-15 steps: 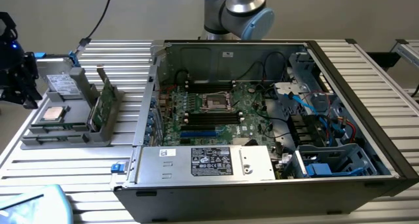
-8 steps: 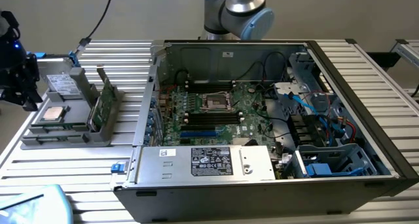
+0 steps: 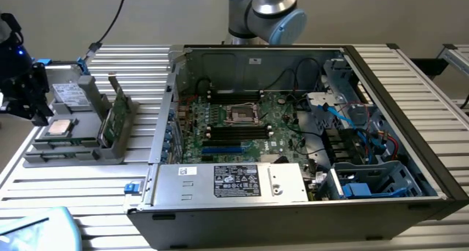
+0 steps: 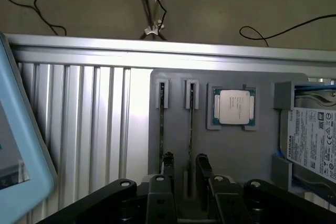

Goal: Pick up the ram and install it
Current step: 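Pick up the ram and move it above insertion slot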

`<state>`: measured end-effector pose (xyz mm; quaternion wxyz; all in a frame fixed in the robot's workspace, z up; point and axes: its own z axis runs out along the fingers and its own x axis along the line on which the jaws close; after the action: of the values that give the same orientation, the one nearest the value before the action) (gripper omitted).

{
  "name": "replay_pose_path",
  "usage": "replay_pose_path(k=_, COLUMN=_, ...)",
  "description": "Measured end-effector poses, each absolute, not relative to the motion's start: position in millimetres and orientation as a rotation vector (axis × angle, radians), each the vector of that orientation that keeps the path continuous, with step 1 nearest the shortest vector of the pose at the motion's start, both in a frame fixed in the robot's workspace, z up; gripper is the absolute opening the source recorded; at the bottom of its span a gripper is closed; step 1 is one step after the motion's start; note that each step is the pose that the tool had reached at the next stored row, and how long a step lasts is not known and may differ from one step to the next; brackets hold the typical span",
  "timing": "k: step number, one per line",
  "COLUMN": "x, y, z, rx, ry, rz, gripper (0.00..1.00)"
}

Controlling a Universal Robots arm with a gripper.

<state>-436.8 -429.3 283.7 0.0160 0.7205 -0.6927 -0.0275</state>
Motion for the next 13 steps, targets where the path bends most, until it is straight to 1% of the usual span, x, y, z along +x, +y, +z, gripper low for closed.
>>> replay_pose_path(k=7, x=-436.9, y=-429.4, z=271.0, rx=2.241, ry=-2.155, rz=-0.086, gripper=0.31)
replay_pose_path(k=13, x=-436.8, y=-436.8, z=260.0, rx=2.241, ry=-2.154, rz=-0.085, gripper=0.31)
